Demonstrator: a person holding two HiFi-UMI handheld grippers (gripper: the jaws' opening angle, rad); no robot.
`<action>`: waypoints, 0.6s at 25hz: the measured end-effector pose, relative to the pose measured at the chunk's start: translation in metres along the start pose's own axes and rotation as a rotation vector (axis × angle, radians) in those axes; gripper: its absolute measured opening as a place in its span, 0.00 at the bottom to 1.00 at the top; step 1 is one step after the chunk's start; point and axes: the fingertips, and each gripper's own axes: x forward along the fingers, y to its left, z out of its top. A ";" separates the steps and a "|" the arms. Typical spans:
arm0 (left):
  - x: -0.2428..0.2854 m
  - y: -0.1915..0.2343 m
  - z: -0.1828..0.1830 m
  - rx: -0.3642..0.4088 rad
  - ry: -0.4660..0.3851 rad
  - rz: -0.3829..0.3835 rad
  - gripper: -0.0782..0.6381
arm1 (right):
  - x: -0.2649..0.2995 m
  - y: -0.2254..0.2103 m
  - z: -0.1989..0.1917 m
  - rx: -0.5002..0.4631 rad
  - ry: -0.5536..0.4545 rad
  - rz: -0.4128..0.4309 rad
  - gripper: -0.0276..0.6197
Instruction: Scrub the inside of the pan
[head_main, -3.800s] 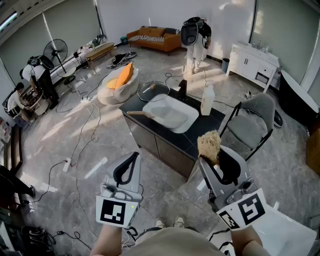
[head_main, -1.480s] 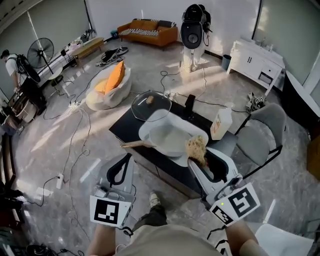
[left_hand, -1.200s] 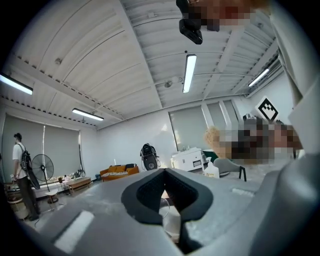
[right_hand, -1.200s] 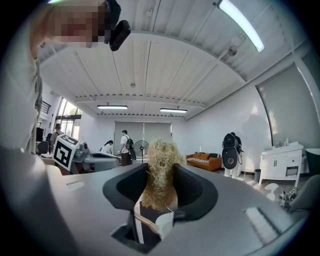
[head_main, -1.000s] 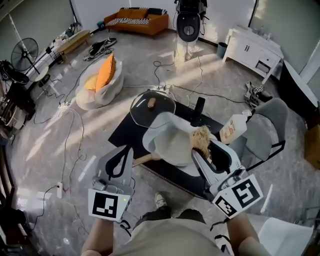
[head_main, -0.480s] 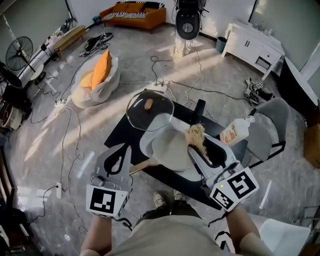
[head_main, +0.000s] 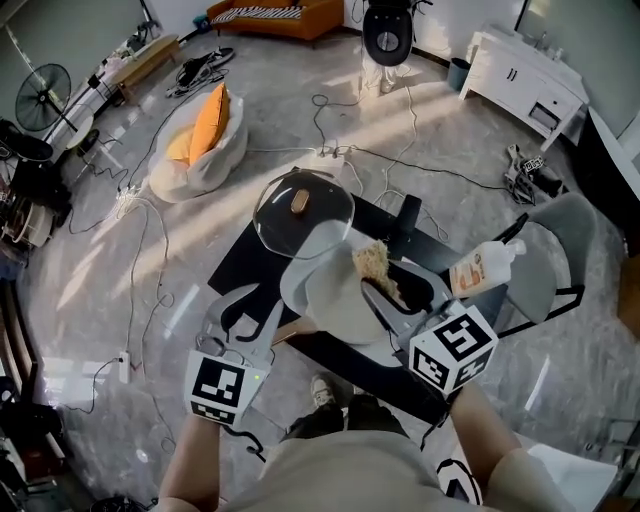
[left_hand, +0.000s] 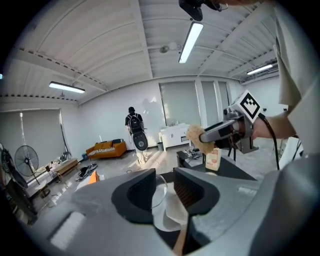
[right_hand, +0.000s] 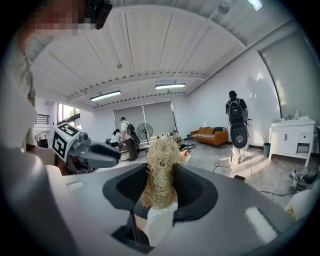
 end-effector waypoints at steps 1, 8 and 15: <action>0.007 -0.002 -0.006 0.009 0.027 -0.017 0.29 | 0.007 -0.004 -0.006 0.004 0.015 0.008 0.30; 0.045 -0.017 -0.076 0.043 0.272 -0.190 0.40 | 0.063 -0.027 -0.066 0.048 0.142 0.054 0.30; 0.070 -0.046 -0.153 -0.014 0.492 -0.371 0.44 | 0.113 -0.037 -0.145 0.090 0.300 0.103 0.30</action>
